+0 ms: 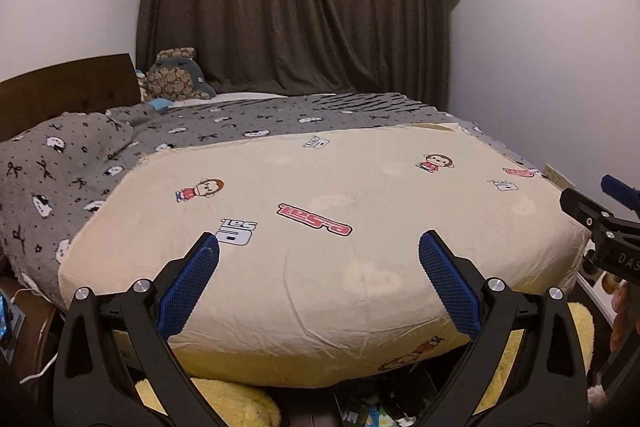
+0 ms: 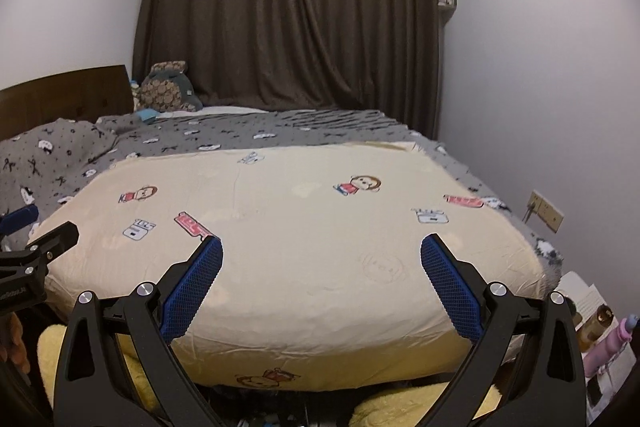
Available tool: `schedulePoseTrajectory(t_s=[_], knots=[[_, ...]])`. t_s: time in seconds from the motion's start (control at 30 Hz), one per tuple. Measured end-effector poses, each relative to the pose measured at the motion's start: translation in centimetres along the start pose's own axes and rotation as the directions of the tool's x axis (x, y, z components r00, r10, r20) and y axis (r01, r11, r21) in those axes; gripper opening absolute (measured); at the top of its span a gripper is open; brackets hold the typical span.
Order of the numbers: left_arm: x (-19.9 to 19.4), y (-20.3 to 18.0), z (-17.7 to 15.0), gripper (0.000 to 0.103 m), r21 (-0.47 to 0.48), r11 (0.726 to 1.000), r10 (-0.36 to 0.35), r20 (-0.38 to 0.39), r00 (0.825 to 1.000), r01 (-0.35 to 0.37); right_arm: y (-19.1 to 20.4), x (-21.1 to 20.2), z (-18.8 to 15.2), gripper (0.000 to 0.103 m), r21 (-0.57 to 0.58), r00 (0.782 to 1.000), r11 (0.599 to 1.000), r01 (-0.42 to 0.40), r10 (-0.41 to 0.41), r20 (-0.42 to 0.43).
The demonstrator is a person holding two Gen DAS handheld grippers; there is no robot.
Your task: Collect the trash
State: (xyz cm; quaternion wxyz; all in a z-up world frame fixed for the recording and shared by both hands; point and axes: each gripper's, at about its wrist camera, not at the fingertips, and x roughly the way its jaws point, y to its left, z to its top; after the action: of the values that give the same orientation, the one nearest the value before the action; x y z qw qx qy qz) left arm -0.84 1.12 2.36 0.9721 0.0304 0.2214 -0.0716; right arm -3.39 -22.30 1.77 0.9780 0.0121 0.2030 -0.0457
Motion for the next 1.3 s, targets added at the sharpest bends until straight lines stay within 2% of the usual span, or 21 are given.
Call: schedulePoseTrajectory(t_s=[1.3], knots=[[-0.8,0.6,-0.8,0.095,-0.026,1.0,0.013,-0.004,1.0,-0.013,1.2,-0.3,-0.5,0.099,0.001,1.0,1.0,-0.008,0.008,-0.002]])
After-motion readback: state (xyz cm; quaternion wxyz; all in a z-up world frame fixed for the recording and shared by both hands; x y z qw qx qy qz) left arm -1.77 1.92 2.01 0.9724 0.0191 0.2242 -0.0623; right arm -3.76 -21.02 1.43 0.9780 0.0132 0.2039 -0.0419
